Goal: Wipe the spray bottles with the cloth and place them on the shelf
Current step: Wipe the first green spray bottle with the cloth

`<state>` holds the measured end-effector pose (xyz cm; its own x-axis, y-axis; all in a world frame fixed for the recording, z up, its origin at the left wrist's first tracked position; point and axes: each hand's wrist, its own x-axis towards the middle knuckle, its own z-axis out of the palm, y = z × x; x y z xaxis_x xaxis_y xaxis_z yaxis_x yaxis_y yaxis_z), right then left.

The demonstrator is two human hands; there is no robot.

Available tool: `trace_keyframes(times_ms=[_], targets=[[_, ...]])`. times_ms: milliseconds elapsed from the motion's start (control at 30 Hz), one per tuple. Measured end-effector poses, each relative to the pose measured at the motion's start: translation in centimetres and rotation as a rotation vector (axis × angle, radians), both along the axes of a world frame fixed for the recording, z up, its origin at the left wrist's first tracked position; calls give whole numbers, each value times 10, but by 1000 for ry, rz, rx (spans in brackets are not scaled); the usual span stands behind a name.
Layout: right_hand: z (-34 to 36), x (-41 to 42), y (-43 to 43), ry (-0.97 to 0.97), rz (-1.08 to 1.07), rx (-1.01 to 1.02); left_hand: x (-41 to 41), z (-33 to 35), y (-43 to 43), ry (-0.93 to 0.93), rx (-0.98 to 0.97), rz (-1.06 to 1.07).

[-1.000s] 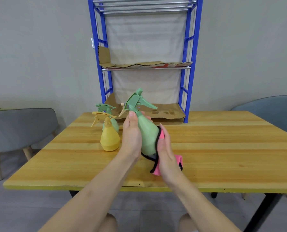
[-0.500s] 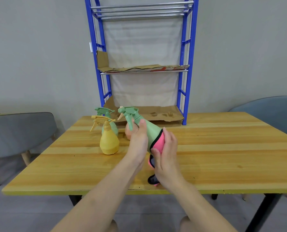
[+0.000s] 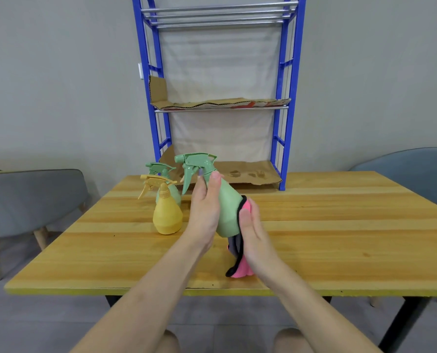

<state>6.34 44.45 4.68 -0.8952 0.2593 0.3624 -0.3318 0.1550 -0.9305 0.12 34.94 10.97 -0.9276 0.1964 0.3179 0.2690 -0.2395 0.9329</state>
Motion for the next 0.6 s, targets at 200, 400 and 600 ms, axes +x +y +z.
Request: trace_keyframes(times_ms=[200,400,600], targets=[[17,4,2,137,-227,668,-2,-11,2,64,-149,-68],[34,3,5,-65,-77,262,3,-15,-2,85,-89,-105],[25,10,6,-102,74,-252,3,-15,-5,117,-36,-102]])
